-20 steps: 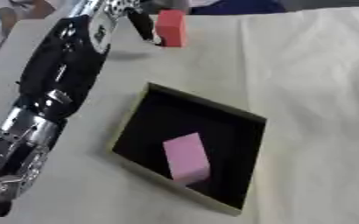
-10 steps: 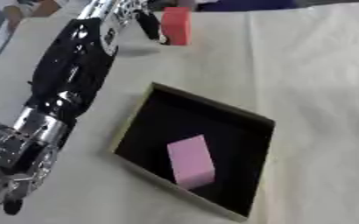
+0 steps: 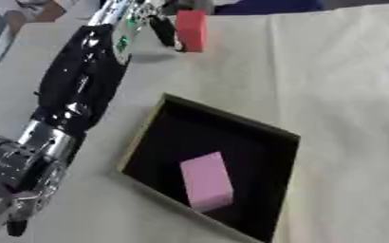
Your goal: Pick up objects on the table and place them in the box.
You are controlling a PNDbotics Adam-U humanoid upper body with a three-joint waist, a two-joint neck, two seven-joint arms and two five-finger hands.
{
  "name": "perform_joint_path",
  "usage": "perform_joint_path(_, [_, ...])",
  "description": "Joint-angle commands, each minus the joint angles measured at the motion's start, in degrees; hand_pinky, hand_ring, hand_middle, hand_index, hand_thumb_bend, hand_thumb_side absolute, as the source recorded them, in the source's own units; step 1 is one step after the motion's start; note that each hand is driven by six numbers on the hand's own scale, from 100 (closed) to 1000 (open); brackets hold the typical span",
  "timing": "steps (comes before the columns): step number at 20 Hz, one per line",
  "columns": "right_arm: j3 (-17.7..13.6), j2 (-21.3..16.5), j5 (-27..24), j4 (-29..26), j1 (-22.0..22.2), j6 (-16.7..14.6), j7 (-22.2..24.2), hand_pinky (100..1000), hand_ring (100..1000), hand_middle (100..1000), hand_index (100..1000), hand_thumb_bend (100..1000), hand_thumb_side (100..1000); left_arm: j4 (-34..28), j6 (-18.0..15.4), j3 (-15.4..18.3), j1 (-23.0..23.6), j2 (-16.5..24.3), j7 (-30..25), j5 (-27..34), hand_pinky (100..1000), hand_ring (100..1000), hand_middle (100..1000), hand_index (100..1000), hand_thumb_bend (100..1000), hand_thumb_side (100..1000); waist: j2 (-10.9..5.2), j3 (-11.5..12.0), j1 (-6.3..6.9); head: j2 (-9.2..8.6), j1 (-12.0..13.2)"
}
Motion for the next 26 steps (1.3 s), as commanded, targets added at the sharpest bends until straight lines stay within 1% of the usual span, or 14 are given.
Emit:
perform_joint_path(1, [-0.43, -2.09, -0.34, -0.45, -0.86, -0.28, 0.01, 815, 782, 627, 708, 100, 639, -0.22, 0.27, 0.91, -1.57, 2.12, -1.17, 1.19, 881, 946, 918, 955, 677, 100, -1.27, -0.05, -0.18, -1.53, 0.35])
perform_joint_path(7, [-0.49, -1.99, -0.6, -0.41, -0.93, -0.36, 0.01, 814, 782, 626, 708, 100, 639, -0.07, 1.02, 0.95, -1.33, 2.55, -3.28, 3.45, 875, 941, 911, 953, 683, 100, -1.09, -0.22, -0.16, -3.52, -0.36])
perform_joint_path(12, [-0.43, -2.01, -0.86, -0.18, -1.28, -0.41, 0.12, 814, 781, 624, 707, 100, 639, 0.25, 0.77, 0.92, -1.25, 2.75, -4.21, 4.97, 859, 934, 896, 941, 655, 100, -0.74, -0.52, -0.23, -4.37, -0.54])
perform_joint_path(18, [-0.58, -2.34, -1.49, 0.28, -1.55, -0.43, 0.02, 814, 778, 622, 707, 100, 638, 0.42, -0.2, 0.82, -1.31, 3.02, -6.31, 6.13, 844, 927, 893, 937, 626, 100, -0.1, -0.75, -0.25, -4.53, -0.45])
perform_joint_path(21, [-0.55, -2.43, -1.73, 0.43, -1.8, -0.54, 0.06, 814, 777, 622, 707, 100, 638, 0.64, -0.05, 0.91, -1.36, 3.22, -7.13, 6.08, 842, 928, 901, 939, 619, 100, 0.19, -0.97, -0.19, -4.68, -0.12])
perform_joint_path(26, [-0.68, -2.73, -2.27, 0.8, -2.06, -0.58, -0.03, 814, 776, 620, 706, 100, 637, 1.29, 0.36, 1.24, -1.21, 3.39, -8.57, 6.9, 824, 906, 892, 934, 579, 100, 0.8, -1.41, -0.09, -5.21, 0.52])
